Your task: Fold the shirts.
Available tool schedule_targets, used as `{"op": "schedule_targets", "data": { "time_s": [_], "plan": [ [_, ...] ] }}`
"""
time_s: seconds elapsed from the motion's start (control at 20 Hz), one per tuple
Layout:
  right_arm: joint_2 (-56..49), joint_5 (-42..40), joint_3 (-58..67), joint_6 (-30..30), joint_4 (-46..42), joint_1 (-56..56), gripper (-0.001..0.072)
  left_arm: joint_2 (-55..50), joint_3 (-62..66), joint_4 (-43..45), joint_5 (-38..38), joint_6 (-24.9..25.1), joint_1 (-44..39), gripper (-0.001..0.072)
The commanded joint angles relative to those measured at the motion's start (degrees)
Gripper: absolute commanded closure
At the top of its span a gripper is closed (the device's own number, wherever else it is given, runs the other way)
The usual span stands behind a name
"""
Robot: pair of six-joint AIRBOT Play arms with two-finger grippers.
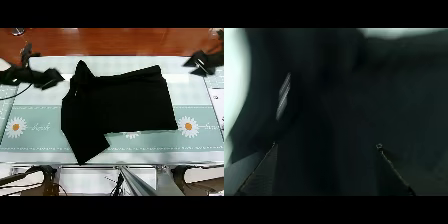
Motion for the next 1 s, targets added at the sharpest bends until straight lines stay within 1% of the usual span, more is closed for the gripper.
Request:
{"op": "schedule_targets", "data": {
  "time_s": [0.0, 0.05, 0.15, 0.2, 0.25, 0.35, 0.45, 0.55, 0.6, 0.75, 0.95],
  "plan": [
    [11.58, -4.22, -18.25, -4.15, 1.7, -6.49, 0.0091, 5.42, -10.29, 2.64, -13.97, 4.04, 11.5, 0.0004],
    [16.37, -7.52, -27.26, -7.63, 5.53, -7.67, 0.0091, 7.76, -15.15, 2.51, -13.55, 4.59, 15.3, 0.0004],
    [25.59, -11.02, -42.66, -14.01, 11.41, -8.87, 0.0091, 11.3, -23.32, 1.64, -12.33, 4.83, 21.14, 0.0004],
    [29.77, -12.09, -48.33, -15.32, 12.22, -9.05, 0.0091, 12.46, -26.84, 0.28, -11.98, 4.81, 23.17, 0.0004],
    [34.18, -14.23, -53.31, -15.19, 13.38, -9.01, 0.0092, 13.07, -29.66, -2.12, -11.65, 5.33, 24.28, 0.0004],
    [40.26, -16.26, -59.36, -15.28, 17.53, -9.01, 0.0091, 13.03, -33.55, -5.66, -10.21, 8.26, 23.91, 0.0004],
    [42.42, -14.82, -61.0, -15.34, 18.12, -9.01, 0.0092, 12.98, -36.76, -8.02, -5.73, 8.24, 21.73, 0.0004],
    [42.64, -12.94, -61.0, -15.3, 17.68, -9.03, 0.0092, 12.83, -38.14, -8.07, -2.36, 8.72, 18.32, 0.0005],
    [42.64, -12.81, -61.0, -15.08, 17.55, -9.01, 0.0091, 12.7, -38.14, -8.04, -2.29, 9.77, 16.61, 0.0005],
    [42.64, -12.72, -61.0, -14.43, 18.14, -9.01, 0.0091, 12.59, -38.14, -7.85, -0.59, 9.92, 12.74, 0.0005],
    [42.64, -12.72, -61.0, -14.38, 18.36, -9.01, 0.0091, 12.57, -38.14, -7.82, -0.42, 9.99, 11.17, 0.0005]
  ]
}}
